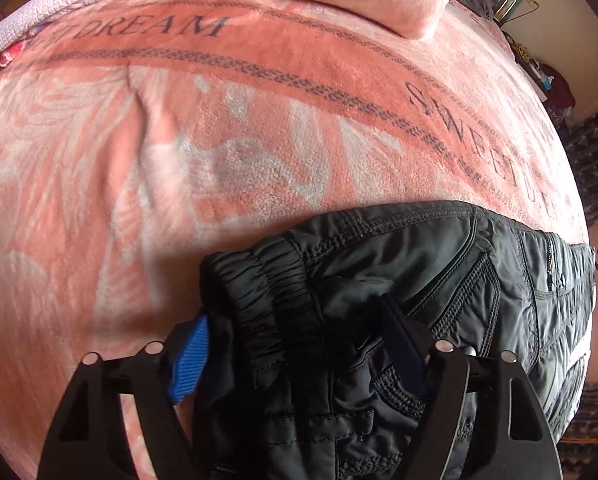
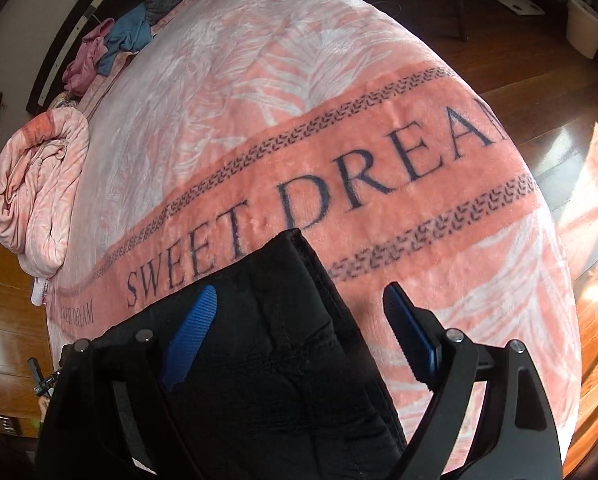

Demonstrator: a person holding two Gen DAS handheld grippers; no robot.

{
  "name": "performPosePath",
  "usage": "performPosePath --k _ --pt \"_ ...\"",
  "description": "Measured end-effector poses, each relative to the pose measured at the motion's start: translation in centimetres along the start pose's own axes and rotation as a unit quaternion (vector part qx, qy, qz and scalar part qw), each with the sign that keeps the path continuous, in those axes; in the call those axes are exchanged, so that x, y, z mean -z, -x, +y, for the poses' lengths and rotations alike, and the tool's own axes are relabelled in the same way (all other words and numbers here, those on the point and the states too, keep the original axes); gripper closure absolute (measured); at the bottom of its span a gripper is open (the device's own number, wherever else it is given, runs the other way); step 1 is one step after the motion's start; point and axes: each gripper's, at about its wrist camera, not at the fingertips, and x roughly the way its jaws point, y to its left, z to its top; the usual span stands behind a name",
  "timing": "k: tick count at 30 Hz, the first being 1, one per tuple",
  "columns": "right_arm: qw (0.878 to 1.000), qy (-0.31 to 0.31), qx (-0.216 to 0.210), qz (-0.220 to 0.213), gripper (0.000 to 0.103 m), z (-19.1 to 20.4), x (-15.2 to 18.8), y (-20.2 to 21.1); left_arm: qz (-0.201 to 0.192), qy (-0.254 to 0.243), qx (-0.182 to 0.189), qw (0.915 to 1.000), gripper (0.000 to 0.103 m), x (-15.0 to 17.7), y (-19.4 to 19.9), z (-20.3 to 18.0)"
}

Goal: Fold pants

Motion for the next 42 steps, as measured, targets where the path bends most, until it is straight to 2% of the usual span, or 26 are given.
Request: performPosePath --k 2,4,6,8,11,16,24,27,31,36,42 --pt "1.0 0.013 -0.008 0.008 0.018 0.3 -1.0 -1.0 -0.002 0.012 0.009 0.9999 0.053 0.1 0.5 0.5" --pt "0.999 0.027 -0.007 0.027 0.02 0.6 -1.3 -2.0 0.0 0.019 0.012 0.9997 0.059 0.2 0.8 0.7" --pt "0.998 0.041 -0.007 0.04 0.046 1.1 -1.1 -2.5 -0.002 0.028 0.015 0.9995 0.067 0.2 0.9 0.6" --pt "0.998 0.048 -0.021 0.036 0.092 1.5 -1.0 -1.7 -0.012 0.026 0.007 0.9995 0.076 0.3 1.3 0.0" --pt "0.998 0.064 -0.024 0.004 0.094 2.6 -0.3 1.0 -0.033 0.024 -0.007 0.9991 0.08 0.4 2.3 -0.9" --pt "0.996 0.079 -0.024 -0.042 0.095 4.4 1.5 7.5 -0.073 0.036 0.002 0.9967 0.082 1.0 5.4 -1.6" --pt "0.988 0.091 -0.021 -0.121 0.096 5.8 8.4 19.5 -0.149 0.017 0.038 0.988 0.082 3.6 13.6 -3.7" --pt "0.985 0.087 -0.024 -0.15 0.096 4.7 12.2 22.8 -0.182 0.0 0.056 0.9817 0.082 5.5 16.7 -4.2" --pt "0.98 0.085 -0.023 -0.179 0.096 2.6 18.6 25.1 -0.202 -0.003 0.069 0.9769 0.082 8.6 19.1 -4.2" --pt "0.975 0.077 -0.018 -0.206 0.096 0.4 26.8 26.6 -0.216 0.007 0.084 0.9727 0.082 13.2 20.7 -3.4" --pt "0.973 0.056 -0.009 -0.225 0.095 -1.2 34.4 27.6 -0.219 0.025 0.084 0.9719 0.081 17.9 21.1 -1.9"
